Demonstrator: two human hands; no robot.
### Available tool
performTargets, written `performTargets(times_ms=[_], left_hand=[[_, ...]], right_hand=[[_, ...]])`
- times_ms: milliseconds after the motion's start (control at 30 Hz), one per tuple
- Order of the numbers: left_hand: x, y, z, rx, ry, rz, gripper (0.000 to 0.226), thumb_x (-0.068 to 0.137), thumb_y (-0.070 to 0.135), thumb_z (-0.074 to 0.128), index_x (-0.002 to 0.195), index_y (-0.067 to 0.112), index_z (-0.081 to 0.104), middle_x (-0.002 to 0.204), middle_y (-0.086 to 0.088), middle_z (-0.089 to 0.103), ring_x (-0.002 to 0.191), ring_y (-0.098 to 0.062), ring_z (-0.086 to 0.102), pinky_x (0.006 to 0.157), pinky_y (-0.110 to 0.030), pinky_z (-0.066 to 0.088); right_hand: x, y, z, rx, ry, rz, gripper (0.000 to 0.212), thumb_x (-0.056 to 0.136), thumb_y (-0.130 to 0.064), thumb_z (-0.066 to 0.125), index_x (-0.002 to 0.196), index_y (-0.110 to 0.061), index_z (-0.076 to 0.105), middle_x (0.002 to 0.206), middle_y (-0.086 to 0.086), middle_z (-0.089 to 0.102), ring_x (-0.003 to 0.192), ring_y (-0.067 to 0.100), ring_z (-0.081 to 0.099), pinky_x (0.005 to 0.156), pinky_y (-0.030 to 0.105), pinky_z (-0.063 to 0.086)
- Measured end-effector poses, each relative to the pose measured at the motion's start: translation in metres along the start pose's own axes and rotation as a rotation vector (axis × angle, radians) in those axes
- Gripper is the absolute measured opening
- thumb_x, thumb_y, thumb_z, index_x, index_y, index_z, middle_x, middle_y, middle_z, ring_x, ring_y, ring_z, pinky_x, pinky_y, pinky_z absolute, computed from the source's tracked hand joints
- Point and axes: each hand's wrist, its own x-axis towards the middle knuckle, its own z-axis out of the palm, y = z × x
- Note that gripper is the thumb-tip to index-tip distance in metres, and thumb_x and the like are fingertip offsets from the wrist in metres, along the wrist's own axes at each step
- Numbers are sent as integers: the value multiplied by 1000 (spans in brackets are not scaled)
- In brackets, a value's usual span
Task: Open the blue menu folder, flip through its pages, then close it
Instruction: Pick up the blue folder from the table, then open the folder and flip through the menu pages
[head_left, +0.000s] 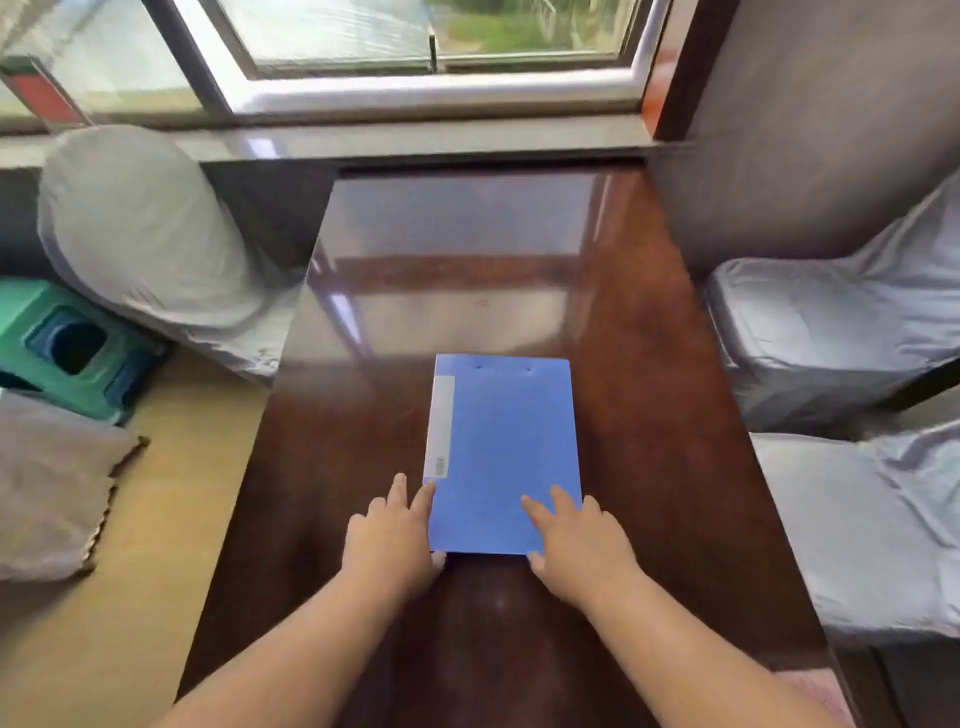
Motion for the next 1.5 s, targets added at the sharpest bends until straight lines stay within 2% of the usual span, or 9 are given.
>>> performTargets(times_ms=[133, 267, 467, 633, 800, 933, 1100, 1367, 1500], left_hand=[[16, 5, 16, -490, -99, -147, 107, 80, 64, 65, 166, 22, 16, 160, -9, 46, 139, -33, 52, 110, -45, 47], [32, 13, 18, -866, -57, -347, 109, 82, 61, 72, 164, 13, 19, 156, -15, 49, 136, -35, 55, 104, -43, 47], [37, 18, 8, -1036, 5, -343, 22, 101, 34, 60, 115, 19, 53, 115, -5, 70, 79, -5, 59, 59, -24, 40], [18, 22, -23, -1322, 98, -236, 9, 106, 27, 58, 114, 24, 61, 110, 2, 75, 94, -17, 74, 77, -38, 60], [-12, 17, -74, -1524, 126, -106, 20, 107, 25, 58, 126, 25, 63, 117, -2, 79, 98, -22, 79, 89, -54, 63], [-38, 8, -120, -1182, 339, 63, 81, 92, 43, 74, 159, 48, 28, 131, 15, 65, 106, -12, 71, 84, -42, 62], [-79, 7, -150, -640, 380, 84, 149, 35, 100, 67, 150, 69, -22, 111, 13, 46, 94, -16, 64, 67, -36, 49], [-101, 4, -158, -607, 472, 140, 151, 27, 110, 49, 150, 65, -25, 104, 14, 43, 97, -16, 64, 72, -36, 56], [-107, 1, -157, -562, 535, 173, 146, 35, 112, 45, 154, 60, -24, 100, 13, 41, 91, -16, 60, 69, -35, 53]], right_hand=[[10, 4, 25, 63, -136, 11, 70, 108, -50, 41, 168, -39, 7, 180, 8, 6, 156, 49, 22, 122, 54, 34], [17, 5, 34, 109, -95, 16, 66, 109, -49, 36, 168, -39, 7, 181, 4, 5, 159, 46, 17, 123, 52, 33], [8, 11, 25, 261, -73, 75, 63, 110, -46, 36, 168, -38, 13, 178, -3, 19, 155, 38, 31, 118, 49, 41], [0, 40, -4, 835, 150, 378, 74, 104, -44, 57, 166, -20, 25, 166, 8, 43, 139, 32, 56, 107, 43, 47], [-20, 63, -53, 1561, 189, 251, 28, 110, -12, 54, 137, -17, 61, 111, 1, 85, 92, 24, 82, 54, 38, 63], [-55, 54, -108, 1630, 322, 75, 29, 112, -14, 50, 129, -36, 59, 120, -6, 81, 99, 29, 82, 46, 36, 61], [-91, 38, -156, 1647, 392, -60, 33, 114, -15, 45, 131, -42, 56, 119, -10, 81, 102, 29, 81, 49, 42, 65], [-120, 35, -170, 1779, 384, -172, 34, 114, -10, 42, 141, -27, 54, 128, 7, 79, 110, 39, 78, 52, 39, 65], [-123, 40, -167, 1902, 300, -176, 35, 115, -28, 39, 142, -24, 61, 129, 11, 78, 114, 37, 76, 61, 40, 68]])
